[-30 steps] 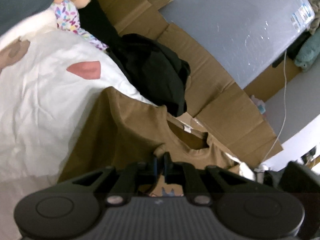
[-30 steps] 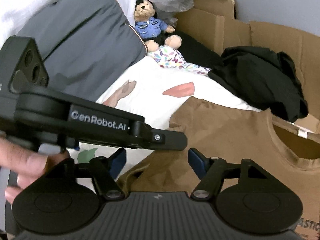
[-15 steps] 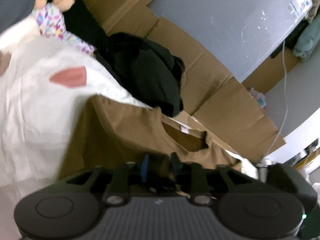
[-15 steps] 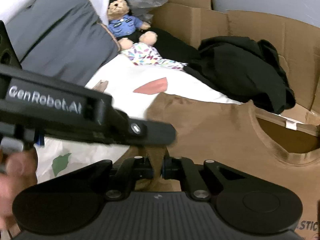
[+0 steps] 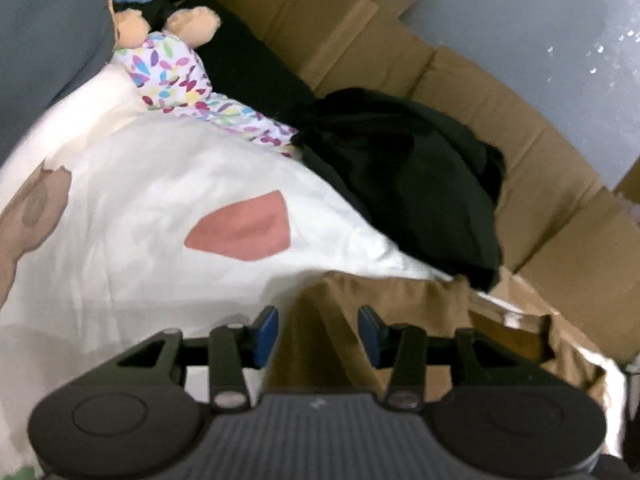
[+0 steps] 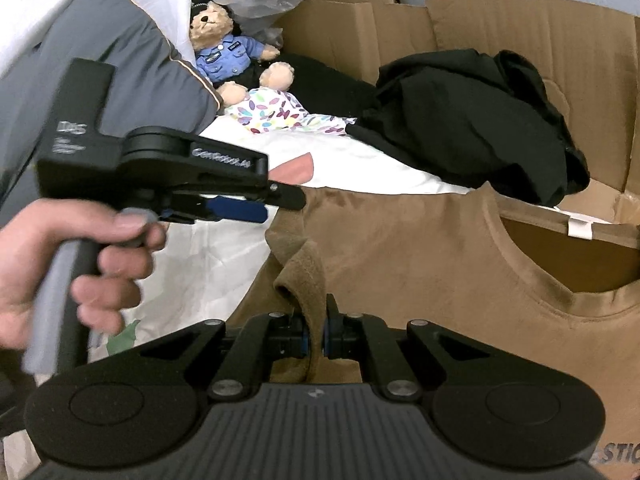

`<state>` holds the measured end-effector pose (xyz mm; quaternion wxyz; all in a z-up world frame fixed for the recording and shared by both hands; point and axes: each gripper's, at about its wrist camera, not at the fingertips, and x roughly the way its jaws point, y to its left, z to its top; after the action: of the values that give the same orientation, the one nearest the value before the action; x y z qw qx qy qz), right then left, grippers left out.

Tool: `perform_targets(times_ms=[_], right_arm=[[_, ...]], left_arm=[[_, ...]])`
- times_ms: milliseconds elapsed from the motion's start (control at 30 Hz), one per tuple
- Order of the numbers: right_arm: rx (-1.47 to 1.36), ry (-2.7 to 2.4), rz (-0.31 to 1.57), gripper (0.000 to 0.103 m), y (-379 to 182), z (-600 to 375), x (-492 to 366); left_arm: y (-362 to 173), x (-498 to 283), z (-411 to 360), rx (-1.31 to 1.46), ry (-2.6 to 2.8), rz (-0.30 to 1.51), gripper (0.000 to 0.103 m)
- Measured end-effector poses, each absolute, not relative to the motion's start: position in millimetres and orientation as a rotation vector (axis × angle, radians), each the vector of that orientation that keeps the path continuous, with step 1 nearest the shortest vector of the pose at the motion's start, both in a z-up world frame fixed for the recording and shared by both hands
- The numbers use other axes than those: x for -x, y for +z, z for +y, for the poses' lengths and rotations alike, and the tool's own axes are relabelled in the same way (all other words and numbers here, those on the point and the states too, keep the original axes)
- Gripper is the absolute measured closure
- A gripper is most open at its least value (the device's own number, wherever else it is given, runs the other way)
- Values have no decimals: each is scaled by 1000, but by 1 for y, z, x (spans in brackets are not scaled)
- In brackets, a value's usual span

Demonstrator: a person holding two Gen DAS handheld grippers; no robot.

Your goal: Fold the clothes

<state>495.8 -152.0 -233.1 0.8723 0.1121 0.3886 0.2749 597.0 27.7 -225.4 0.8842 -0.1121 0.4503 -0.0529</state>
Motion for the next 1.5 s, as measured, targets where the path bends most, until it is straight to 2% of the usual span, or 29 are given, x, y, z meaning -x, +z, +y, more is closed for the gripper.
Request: perform_targets(times_ms=[167, 233, 300, 400, 567, 633, 667, 700, 733, 800, 833, 967, 1033, 1067, 1100, 1133, 1167, 1200, 1233, 1333, 1400, 1500], right_arm=[[-246, 583, 818, 96, -240, -153, -499], [-250, 585, 822, 96, -243, -154, -499], [-263, 571, 834, 96, -250, -157, -500], [-295, 542, 859, 96, -262, -162, -504], [-315, 490, 901, 96, -276, -166, -509], [-312, 473, 929, 93, -282, -168, -512], [-311, 463, 940, 92, -285, -169, -513], [-310, 454, 951, 85, -287, -171, -514], [-321, 448, 951, 71, -288, -173, -514], [-353, 442, 942, 51, -288, -180, -515], [-363, 433, 935, 46, -287, -181, -516], [-394, 392, 929, 45, -287, -185, -521], [-414, 386, 928, 46, -290, -188, -523], [-424, 382, 928, 48, -292, -189, -525], [-426, 379, 929, 57, -293, -189, -526], [-419, 369, 934, 70, -294, -189, -529], [-411, 356, 940, 78, -295, -190, -531], [-408, 340, 950, 90, -296, -192, -534], [-414, 334, 956, 97, -297, -194, -536], [-403, 333, 949, 101, -297, -198, -536], [-372, 325, 940, 101, -297, -198, -533], [-337, 315, 942, 100, -300, -196, -531]], left_arm=[[-235, -623, 15, 113, -98, 997, 56], [-237, -634, 12, 71, -105, 1020, 59], [-237, -646, 11, 26, -110, 1041, 79], [-236, -657, 15, 4, -109, 1058, 92], [-235, -670, 24, 30, -113, 1092, 90], [-230, -671, 25, 40, -115, 1084, 83], [-226, -672, 25, 39, -115, 1073, 75], [-223, -672, 24, 33, -112, 1067, 66], [-221, -673, 23, 25, -109, 1062, 62], [-217, -674, 20, -1, -119, 1061, 60], [-217, -674, 19, -7, -122, 1064, 60], [-217, -673, 16, -32, -136, 1079, 61], [-219, -672, 15, -50, -150, 1090, 64], [-221, -671, 14, -60, -159, 1095, 77], [-223, -670, 13, -68, -164, 1101, 87], [-225, -670, 14, -74, -161, 1108, 90], [-227, -671, 14, -75, -155, 1110, 93], [-229, -671, 14, -75, -147, 1109, 94], [-230, -672, 15, -74, -139, 1108, 94], [-231, -675, 15, -76, -117, 1094, 95], [-232, -677, 16, -111, -91, 1059, 102], [-230, -684, 31, -117, 11, 1009, 101]])
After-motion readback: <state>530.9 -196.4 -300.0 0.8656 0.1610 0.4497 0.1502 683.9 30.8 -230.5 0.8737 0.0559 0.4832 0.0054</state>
